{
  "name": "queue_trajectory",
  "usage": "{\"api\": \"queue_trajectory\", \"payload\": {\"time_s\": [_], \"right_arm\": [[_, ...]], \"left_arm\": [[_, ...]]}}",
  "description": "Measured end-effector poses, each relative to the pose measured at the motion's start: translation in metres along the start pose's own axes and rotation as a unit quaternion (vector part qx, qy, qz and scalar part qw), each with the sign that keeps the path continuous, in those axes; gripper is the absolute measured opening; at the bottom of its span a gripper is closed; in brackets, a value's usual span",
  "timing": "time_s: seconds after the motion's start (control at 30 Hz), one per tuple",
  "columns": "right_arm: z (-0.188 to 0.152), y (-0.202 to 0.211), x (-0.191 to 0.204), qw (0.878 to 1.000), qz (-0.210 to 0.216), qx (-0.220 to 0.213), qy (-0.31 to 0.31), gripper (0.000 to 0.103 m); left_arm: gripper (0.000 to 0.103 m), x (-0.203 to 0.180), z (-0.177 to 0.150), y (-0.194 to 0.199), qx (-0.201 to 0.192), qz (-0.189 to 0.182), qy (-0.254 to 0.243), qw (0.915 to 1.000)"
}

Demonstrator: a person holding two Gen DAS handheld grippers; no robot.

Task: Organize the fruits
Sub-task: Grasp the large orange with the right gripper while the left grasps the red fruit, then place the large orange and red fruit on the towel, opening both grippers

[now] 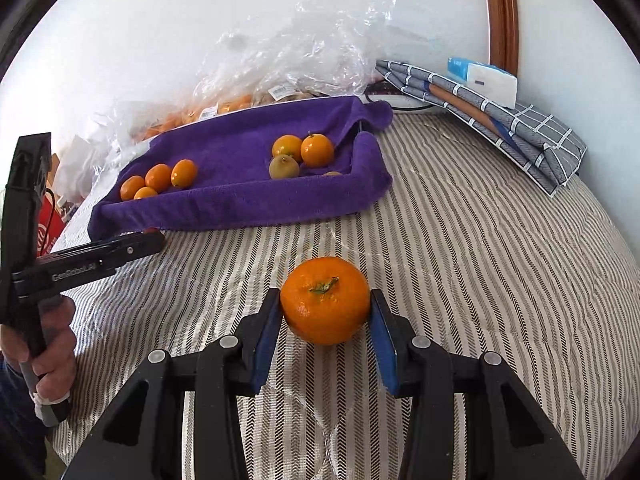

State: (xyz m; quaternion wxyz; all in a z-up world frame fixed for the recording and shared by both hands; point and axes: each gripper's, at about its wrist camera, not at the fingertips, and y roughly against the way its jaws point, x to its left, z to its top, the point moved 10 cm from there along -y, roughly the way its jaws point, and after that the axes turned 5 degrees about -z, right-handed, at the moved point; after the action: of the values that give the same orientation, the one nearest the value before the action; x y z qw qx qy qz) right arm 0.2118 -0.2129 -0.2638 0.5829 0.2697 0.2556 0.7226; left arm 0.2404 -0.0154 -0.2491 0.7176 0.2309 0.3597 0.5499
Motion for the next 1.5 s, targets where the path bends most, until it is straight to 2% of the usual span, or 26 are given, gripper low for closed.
{"api": "queue_trajectory", "payload": {"time_s": [0.03, 0.07, 0.2, 0.3, 0.63, 0.87, 1.07, 1.2, 1.5], "right_arm": [[0.000, 0.000, 0.000, 1.000, -0.001, 0.000, 0.000, 0.043], [0.000, 0.000, 0.001, 1.000, -0.002, 0.000, -0.001, 0.043], [0.001, 0.000, 0.004, 1.000, 0.002, -0.001, -0.004, 0.043], [0.006, 0.001, 0.007, 1.000, 0.002, -0.005, -0.003, 0.043], [0.051, 0.010, 0.023, 0.999, 0.004, -0.042, 0.008, 0.043], [0.089, 0.004, 0.043, 0.998, 0.010, -0.060, 0.027, 0.043], [0.111, -0.008, 0.063, 0.997, 0.017, -0.067, 0.044, 0.043], [0.123, -0.023, 0.076, 0.996, 0.019, -0.064, 0.056, 0.043], [0.121, -0.070, 0.102, 0.996, 0.022, -0.031, 0.084, 0.043]], "left_arm": [[0.031, 0.000, 0.000, -0.001, 0.000, 0.002, -0.001, 1.0000], [0.023, 0.001, -0.001, -0.001, 0.001, 0.003, -0.002, 1.0000], [0.023, 0.001, 0.000, 0.003, -0.002, 0.003, -0.008, 1.0000], [0.023, 0.007, 0.003, 0.019, -0.018, 0.007, -0.013, 0.9997], [0.023, 0.064, 0.037, 0.068, -0.074, 0.036, 0.021, 0.9964], [0.023, 0.096, 0.066, 0.077, -0.102, 0.051, 0.051, 0.9922], [0.023, 0.109, 0.084, 0.064, -0.098, 0.041, 0.073, 0.9916], [0.023, 0.109, 0.098, 0.045, -0.096, 0.048, 0.069, 0.9918], [0.023, 0.117, 0.113, -0.007, -0.064, 0.055, 0.062, 0.9945]]}}
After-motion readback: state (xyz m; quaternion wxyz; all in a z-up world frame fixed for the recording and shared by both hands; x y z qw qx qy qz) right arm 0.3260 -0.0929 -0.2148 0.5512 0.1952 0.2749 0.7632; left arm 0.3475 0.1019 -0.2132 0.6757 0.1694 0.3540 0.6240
